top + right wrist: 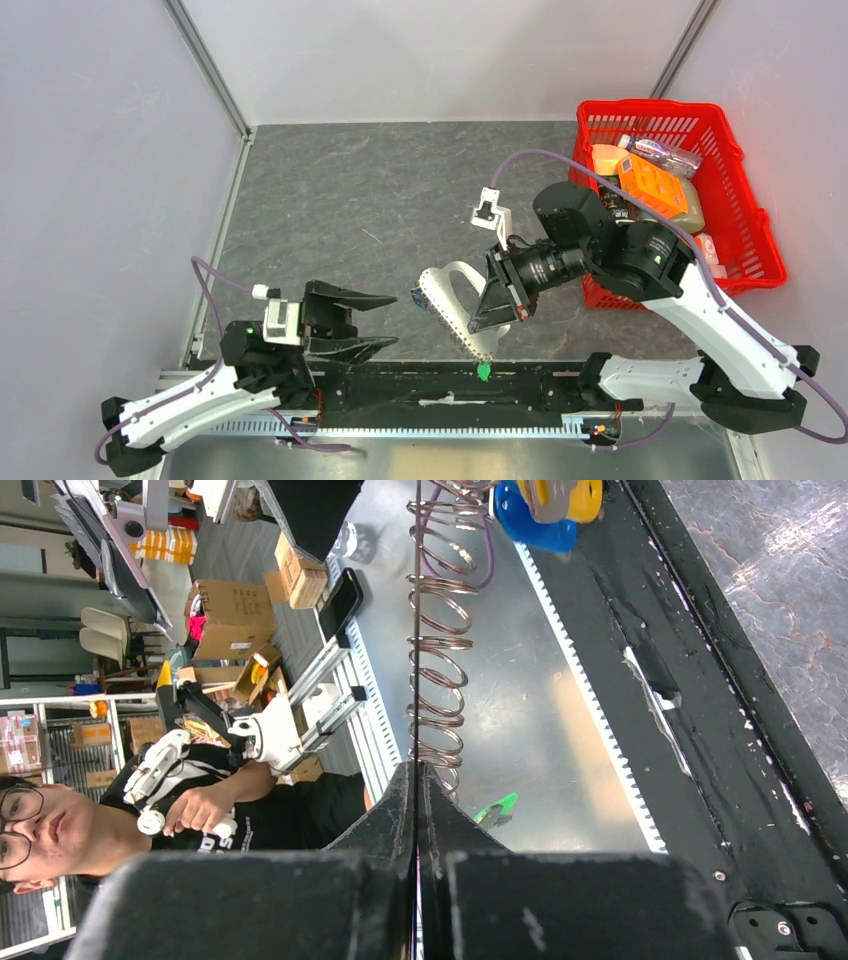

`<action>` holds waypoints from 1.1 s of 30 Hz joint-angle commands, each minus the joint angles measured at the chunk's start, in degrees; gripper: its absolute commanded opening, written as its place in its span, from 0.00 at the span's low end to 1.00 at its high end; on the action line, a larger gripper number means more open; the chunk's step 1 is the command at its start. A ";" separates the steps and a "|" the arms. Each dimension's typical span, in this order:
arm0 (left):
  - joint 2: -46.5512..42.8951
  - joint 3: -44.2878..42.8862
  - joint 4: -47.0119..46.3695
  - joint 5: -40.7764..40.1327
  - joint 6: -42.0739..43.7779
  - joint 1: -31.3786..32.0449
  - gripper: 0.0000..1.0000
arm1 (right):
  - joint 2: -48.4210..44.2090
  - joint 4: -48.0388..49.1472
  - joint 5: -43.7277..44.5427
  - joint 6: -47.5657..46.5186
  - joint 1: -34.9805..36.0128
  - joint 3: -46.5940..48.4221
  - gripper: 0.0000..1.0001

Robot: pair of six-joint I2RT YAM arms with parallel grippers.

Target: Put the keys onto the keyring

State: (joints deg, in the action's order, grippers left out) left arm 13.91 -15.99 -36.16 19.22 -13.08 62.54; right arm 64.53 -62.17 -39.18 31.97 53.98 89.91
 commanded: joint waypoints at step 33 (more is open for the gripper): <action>16.92 -6.25 -15.38 5.91 -4.60 0.23 0.46 | -1.95 5.06 -0.02 -1.41 -0.21 -1.64 0.00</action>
State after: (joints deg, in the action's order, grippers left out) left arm 29.91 -20.01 -48.01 23.29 -15.31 62.54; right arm 62.89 -60.77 -38.72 30.96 53.87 87.99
